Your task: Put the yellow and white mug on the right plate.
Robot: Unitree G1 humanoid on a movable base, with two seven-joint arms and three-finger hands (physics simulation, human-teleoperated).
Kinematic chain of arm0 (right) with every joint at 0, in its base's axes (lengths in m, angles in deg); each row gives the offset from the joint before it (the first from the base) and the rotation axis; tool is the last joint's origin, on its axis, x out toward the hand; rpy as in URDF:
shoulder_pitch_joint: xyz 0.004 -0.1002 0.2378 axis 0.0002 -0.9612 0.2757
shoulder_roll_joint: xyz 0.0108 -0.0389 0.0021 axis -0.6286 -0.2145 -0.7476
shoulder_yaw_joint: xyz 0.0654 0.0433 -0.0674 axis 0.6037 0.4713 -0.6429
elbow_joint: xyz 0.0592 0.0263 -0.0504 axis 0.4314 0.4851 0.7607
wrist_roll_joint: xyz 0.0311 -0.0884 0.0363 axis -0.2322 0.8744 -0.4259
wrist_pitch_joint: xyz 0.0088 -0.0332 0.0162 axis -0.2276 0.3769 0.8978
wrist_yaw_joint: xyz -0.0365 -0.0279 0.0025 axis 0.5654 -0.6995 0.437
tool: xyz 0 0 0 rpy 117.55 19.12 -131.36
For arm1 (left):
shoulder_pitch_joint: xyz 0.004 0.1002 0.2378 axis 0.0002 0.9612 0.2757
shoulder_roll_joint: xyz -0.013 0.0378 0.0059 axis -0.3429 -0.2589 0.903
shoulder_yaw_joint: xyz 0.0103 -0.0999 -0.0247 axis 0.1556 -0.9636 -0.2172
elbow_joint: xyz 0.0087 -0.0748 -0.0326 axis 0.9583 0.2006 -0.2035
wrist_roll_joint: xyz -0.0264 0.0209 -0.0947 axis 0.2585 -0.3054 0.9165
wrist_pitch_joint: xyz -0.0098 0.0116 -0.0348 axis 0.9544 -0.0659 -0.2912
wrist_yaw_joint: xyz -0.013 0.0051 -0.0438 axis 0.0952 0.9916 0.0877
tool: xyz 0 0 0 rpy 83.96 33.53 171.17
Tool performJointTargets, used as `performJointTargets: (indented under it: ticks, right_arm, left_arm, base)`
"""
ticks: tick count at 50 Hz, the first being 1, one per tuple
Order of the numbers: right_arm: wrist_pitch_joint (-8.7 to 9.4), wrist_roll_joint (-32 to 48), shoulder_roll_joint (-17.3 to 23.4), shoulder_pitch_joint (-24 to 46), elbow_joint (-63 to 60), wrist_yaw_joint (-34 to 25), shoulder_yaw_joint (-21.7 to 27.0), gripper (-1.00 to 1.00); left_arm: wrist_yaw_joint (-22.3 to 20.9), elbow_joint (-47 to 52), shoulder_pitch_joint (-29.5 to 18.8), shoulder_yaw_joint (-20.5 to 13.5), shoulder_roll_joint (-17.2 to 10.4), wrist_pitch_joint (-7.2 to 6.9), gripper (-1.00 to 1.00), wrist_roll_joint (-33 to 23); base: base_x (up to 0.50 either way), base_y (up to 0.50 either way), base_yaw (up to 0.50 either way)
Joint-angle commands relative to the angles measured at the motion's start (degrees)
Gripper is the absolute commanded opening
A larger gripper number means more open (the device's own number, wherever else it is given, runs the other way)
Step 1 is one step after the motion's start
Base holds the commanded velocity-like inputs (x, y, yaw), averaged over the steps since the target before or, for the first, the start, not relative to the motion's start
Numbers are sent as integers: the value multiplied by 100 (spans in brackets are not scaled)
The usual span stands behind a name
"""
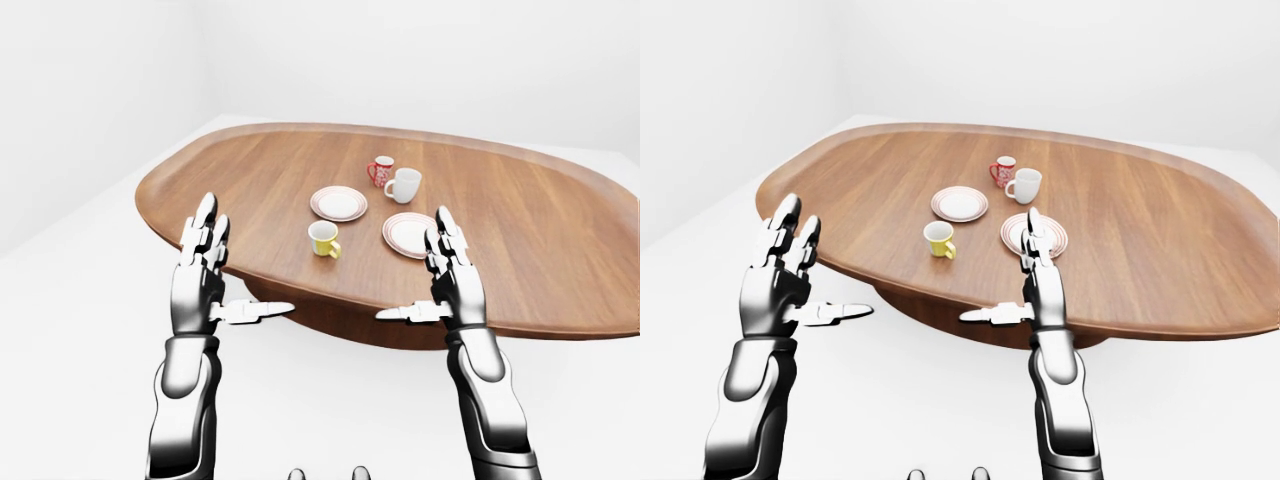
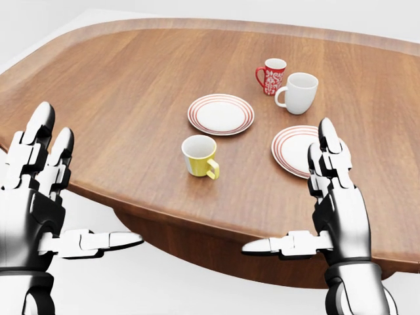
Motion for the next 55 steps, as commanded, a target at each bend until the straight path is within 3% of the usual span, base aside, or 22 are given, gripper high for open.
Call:
performJointTargets:
  ticks: [1, 5, 6, 49, 55]
  right_arm:
    - [0, 301, 56, -15, 89, -70, -150, 100]
    - [0, 461, 13, -65, -46, -191, -252, 100]
    - [0, 198, -46, -121, -155, -335, -209, 100]
    - [0, 201, -6, -47, -6, -218, -135, 100]
    - [0, 296, -1, -32, 15, -184, -144, 100]
  left_arm:
    - [-22, 23, 13, 2, 3, 0, 89, -9]
    - [-23, 32, 13, 7, 5, 0, 88, -17]
    - [-22, 31, 10, 8, 4, 0, 88, -22]
    - [-46, 138, 28, 10, 8, 0, 88, -31]
    - [-52, 157, 49, 22, 14, 0, 88, -39]
  base:
    - [0, 0, 0]
    - [0, 0, 0]
    - [0, 0, 0]
    - [48, 14, 0]
    - [7, 2, 0]
